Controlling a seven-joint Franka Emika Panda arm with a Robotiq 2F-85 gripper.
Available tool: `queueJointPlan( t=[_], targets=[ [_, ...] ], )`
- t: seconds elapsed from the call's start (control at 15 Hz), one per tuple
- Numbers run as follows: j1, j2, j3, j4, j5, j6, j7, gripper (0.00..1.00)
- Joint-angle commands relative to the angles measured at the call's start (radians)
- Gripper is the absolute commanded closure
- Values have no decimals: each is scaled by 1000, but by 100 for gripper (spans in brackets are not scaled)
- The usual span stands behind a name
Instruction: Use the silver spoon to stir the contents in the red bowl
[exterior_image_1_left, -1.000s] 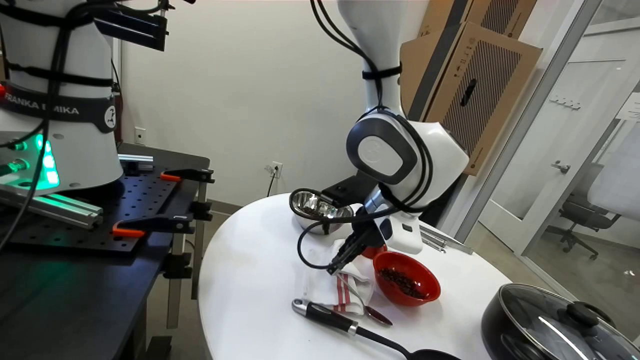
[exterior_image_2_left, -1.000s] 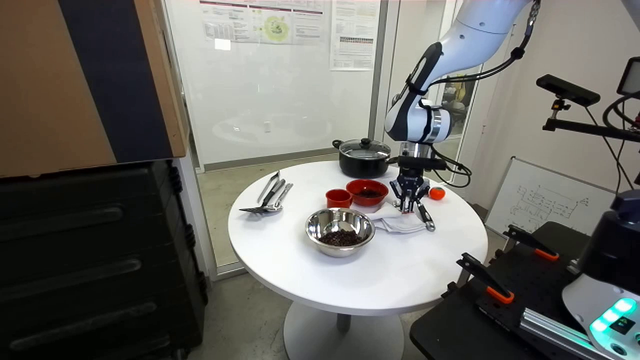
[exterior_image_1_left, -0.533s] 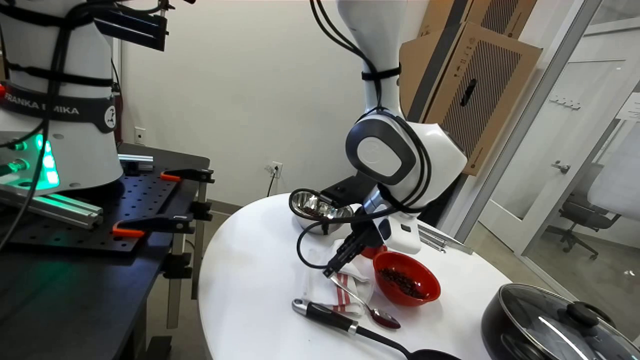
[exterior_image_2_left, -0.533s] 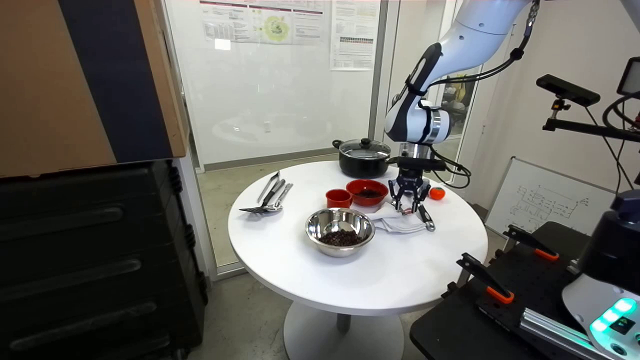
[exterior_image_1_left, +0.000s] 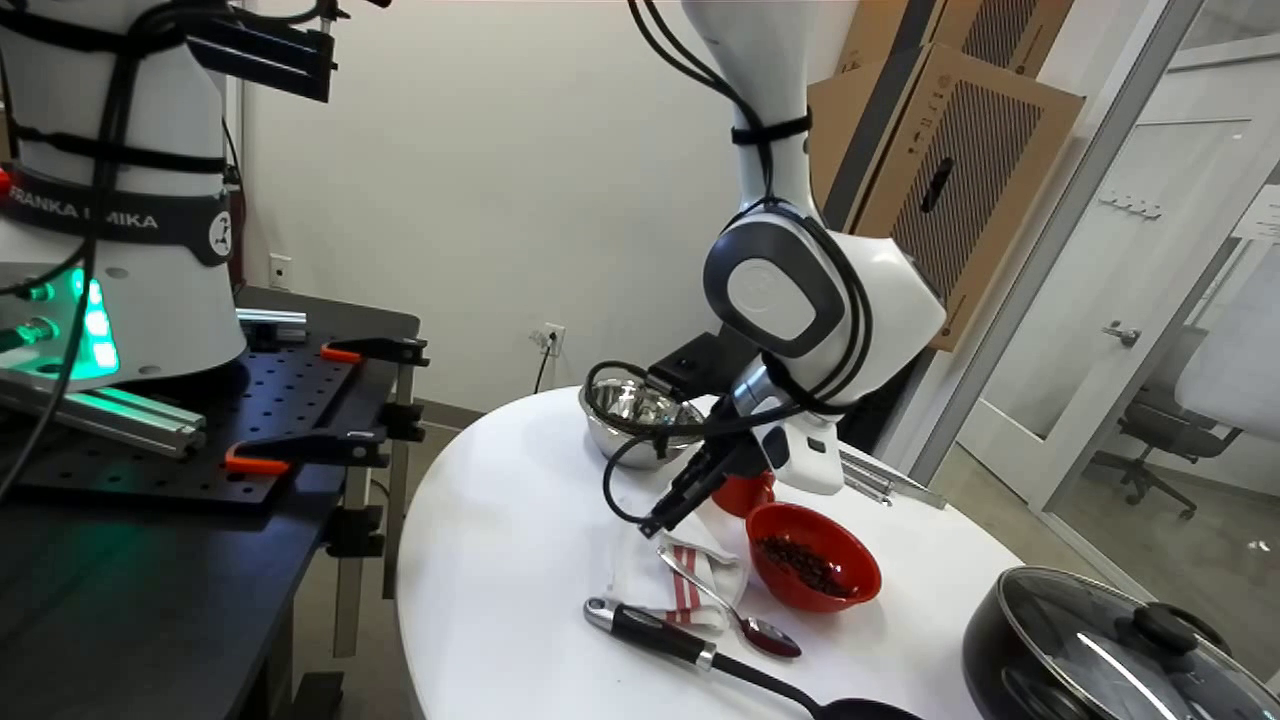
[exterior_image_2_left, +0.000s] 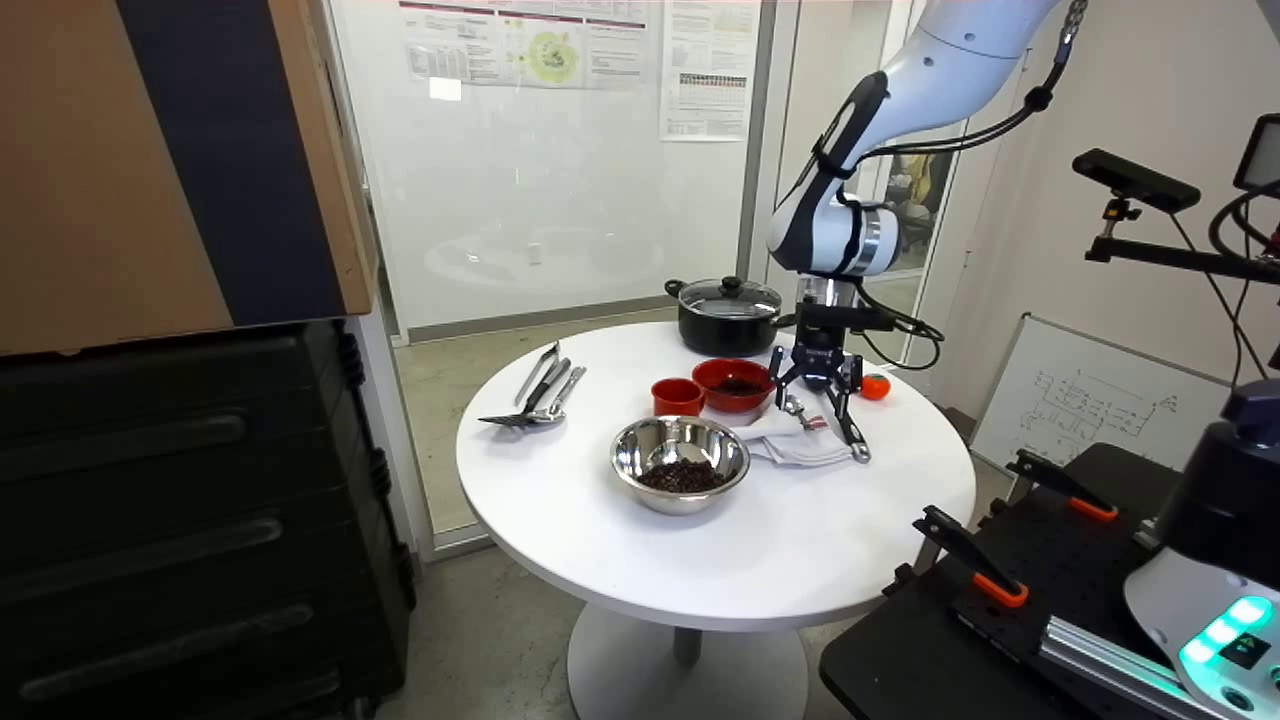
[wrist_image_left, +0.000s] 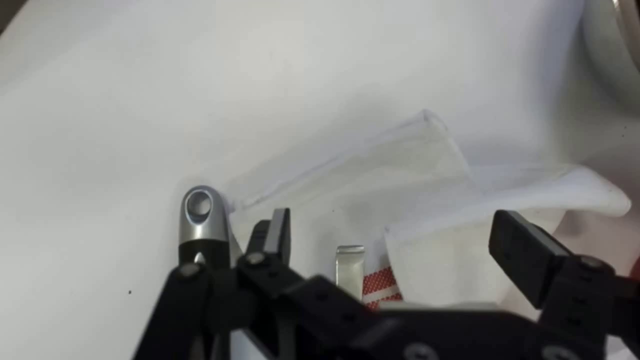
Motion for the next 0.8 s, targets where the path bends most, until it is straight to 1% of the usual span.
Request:
queueJointPlan(
  t=[0.0, 0.13, 0.2, 0.4, 0.73],
  targets=[
    [-4, -78, 12, -8, -11, -130, -74, 0],
    [15, -105, 8, -7, -26, -158, -90, 0],
    [13, -63, -1, 5, -4, -121, -68, 0],
    [23, -90, 1, 4, -7, -141, -76, 0],
    [24, -90, 1, 3, -8, -141, -78, 0]
  ],
)
